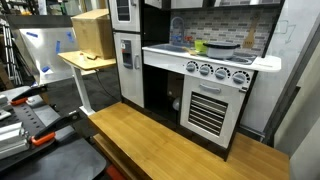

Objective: Slide the pot to the right then put the wooden spatula in the pot

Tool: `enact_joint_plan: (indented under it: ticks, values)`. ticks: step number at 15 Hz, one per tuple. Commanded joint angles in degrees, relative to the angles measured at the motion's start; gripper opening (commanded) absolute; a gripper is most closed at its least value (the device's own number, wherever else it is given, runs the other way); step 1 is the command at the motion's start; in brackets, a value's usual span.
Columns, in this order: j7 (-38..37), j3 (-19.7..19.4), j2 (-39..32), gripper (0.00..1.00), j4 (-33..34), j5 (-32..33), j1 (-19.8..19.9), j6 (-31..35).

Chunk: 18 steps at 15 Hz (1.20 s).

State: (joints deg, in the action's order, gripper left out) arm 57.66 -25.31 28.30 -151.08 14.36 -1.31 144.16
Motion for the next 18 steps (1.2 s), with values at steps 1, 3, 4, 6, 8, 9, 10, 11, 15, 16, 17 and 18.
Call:
enact_joint_plan:
  ticks: [1,3,4,6,8,9,10,11,15,16,17,18]
  values:
    - [1.5,2.5,-0.5,1.0,0.0,-2.1,2.4,0.1]
    - [1.5,2.5,-0.5,1.0,0.0,-2.1,2.4,0.1]
    - [2.3,2.2,-1.5,1.0,0.5,-2.9,1.7,0.7]
    - [4.7,1.3,-5.4,1.0,3.4,-5.6,-0.2,1.2]
    - [9.2,0.1,-9.1,1.0,6.3,-9.4,-2.4,2.8]
    - [12.8,-0.4,-11.1,1.0,7.6,-11.9,-3.4,4.5]
    - [15.4,-0.2,-13.5,1.0,9.0,-13.4,-3.5,6.7]
    - [18.7,0.0,-16.2,1.0,10.6,-14.7,-3.5,9.0]
    - [34.1,-2.3,-26.8,1.0,19.9,-26.7,-6.5,10.9]
    - [38.2,-1.8,-29.0,1.0,22.4,-30.8,-6.2,9.8]
    - [42.9,-1.4,-31.5,1.0,25.5,-36.0,-6.4,8.2]
    - [46.2,-0.6,-34.1,1.0,28.5,-39.7,-5.8,6.4]
